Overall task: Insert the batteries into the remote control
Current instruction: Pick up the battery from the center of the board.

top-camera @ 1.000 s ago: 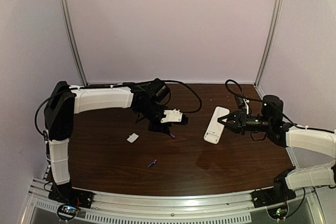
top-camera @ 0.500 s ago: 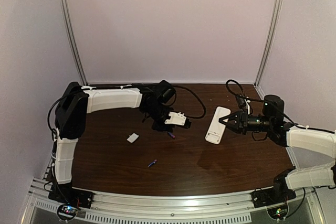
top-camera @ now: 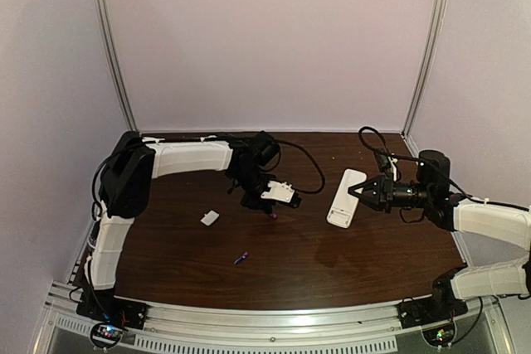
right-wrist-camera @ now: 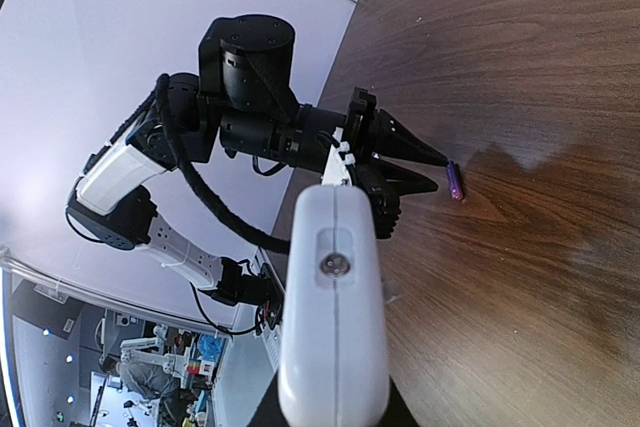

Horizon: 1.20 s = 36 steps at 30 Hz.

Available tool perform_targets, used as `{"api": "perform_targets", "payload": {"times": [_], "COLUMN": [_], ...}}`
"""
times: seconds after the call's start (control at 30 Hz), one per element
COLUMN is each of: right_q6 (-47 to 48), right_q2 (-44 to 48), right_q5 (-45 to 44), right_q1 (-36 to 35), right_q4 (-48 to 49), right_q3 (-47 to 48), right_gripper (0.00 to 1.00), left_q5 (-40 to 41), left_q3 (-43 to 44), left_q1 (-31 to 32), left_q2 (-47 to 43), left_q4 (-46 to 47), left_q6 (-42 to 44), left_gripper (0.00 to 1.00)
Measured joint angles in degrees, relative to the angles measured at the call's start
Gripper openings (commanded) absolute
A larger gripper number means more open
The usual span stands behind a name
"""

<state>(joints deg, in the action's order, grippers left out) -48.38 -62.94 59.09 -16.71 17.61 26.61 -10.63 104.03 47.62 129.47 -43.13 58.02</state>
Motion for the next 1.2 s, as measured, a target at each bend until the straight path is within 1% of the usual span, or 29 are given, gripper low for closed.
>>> {"api": "perform_targets", "payload": {"times": [0.33,0.37,0.47,0.53,0.83,0.93,1.03,1.1,1.2], "right_q6": [0.26,0.26,0.39,0.46,0.61,0.74,1.29,1.55,1.66], "right_q2": [0.00,0.00,0.00,0.00,0.00,-0.02,-0.02,-0.02,0.00], "right_q5": [0.50,0.52,0.55,0.59,0.74,0.92,0.96,1.09,1.25], "right_q1": [0.52,0.55,0.72,0.81,1.22,1.38,1.40,1.51,1.70], "right_q4": [-0.04,-0.07,-0.13,-0.31,-0.31,-0.48,-0.87,-1.09,-1.25], "right_q3": [0.00,0.00,0.00,0.00,0.00,0.02,0.02,0.02,0.02], "right_gripper": [0.00,0.00,0.00,0.00,0.00,0.00,0.00,0.00,0.00], "left_q5": [-1.25,-1.40,-1.88,-2.27,-6.67,-7.41,-7.58,-7.56,-7.13], "left_q3": [1.86,2.01,3.54,4.39,4.98,3.74,0.46,-3.21,-5.44], "left_q1": [-1.46,-1.53,-1.84,-1.92,-1.64,-0.96,0.02,0.74,1.46], "left_q2": [3.19,3.61,4.22,4.72,4.85,4.20,2.54,1.03,-0.57], "left_q4": [-1.60,-1.70,-2.16,-2.64,-5.38,-5.40,-4.44,-3.85,-3.45], "left_q6": [0.20,0.17,0.07,0.02,-3.72,-6.19,-8.57,-10.05,-11.82], "left_gripper": [0.29,0.28,0.13,0.09,0.06,0.09,0.16,0.23,0.27]}}
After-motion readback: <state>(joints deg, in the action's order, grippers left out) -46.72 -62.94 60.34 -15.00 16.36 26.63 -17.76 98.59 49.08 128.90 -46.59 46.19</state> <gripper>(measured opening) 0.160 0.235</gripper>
